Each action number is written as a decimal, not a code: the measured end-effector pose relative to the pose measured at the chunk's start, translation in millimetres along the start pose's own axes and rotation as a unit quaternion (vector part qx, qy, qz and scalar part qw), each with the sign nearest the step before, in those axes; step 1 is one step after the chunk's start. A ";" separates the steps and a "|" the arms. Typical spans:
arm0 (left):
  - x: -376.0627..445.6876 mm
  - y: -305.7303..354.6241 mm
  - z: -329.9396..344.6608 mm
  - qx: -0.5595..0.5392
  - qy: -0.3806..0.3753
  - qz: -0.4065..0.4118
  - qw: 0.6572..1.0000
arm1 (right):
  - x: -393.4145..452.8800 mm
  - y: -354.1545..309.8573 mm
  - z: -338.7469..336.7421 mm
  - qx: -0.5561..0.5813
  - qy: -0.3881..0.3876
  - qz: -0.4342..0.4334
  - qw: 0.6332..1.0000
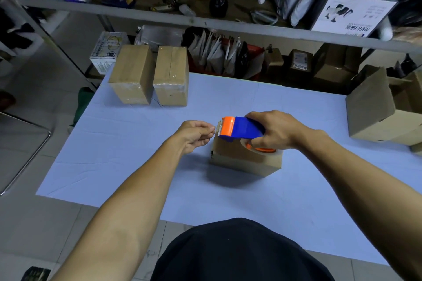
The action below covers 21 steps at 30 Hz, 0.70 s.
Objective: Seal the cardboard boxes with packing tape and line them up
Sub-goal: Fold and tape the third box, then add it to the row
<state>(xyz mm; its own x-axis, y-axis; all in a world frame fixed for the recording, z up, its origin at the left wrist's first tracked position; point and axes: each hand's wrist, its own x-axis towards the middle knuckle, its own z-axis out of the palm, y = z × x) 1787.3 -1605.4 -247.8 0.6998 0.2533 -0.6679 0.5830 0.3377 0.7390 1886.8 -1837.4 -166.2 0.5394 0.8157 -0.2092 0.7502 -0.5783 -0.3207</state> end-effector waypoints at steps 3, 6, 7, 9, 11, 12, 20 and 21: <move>3.9 -3.7 9.4 0.016 0.025 0.025 0.999 | -1.0 0.3 -0.3 -0.013 -0.014 0.003 1.000; 6.3 -5.9 -1.0 0.018 0.047 0.033 0.998 | -7.5 4.4 -0.6 -0.032 -0.017 0.009 0.999; 6.8 -6.9 -9.7 0.019 0.049 0.031 0.998 | -11.2 7.4 0.5 -0.045 -0.018 0.013 0.999; 7.3 -6.4 -25.8 0.019 0.032 0.023 0.999 | -16.2 12.0 2.3 -0.062 -0.017 0.018 0.998; 8.5 -7.0 -33.7 0.015 0.019 0.021 0.999 | -16.8 11.9 2.1 -0.063 -0.017 0.020 0.998; 9.4 -8.2 -34.5 0.015 0.016 0.022 1.000 | -16.4 11.3 1.7 -0.063 -0.018 0.020 0.998; 17.3 -18.0 -23.8 -0.012 0.008 0.006 1.000 | -19.9 16.3 0.1 -0.048 -0.014 0.033 0.998; 18.9 -17.7 -22.2 -0.016 0.008 0.004 1.000 | -20.2 17.2 -0.8 -0.046 -0.012 0.035 0.998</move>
<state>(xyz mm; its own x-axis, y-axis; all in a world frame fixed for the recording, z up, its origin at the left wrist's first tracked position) 1781.0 -1586.4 -275.4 0.6968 0.2710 -0.6641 0.5639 0.3652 0.7407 1889.1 -1863.8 -166.8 0.5838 0.7722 -0.2507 0.7432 -0.6326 -0.2179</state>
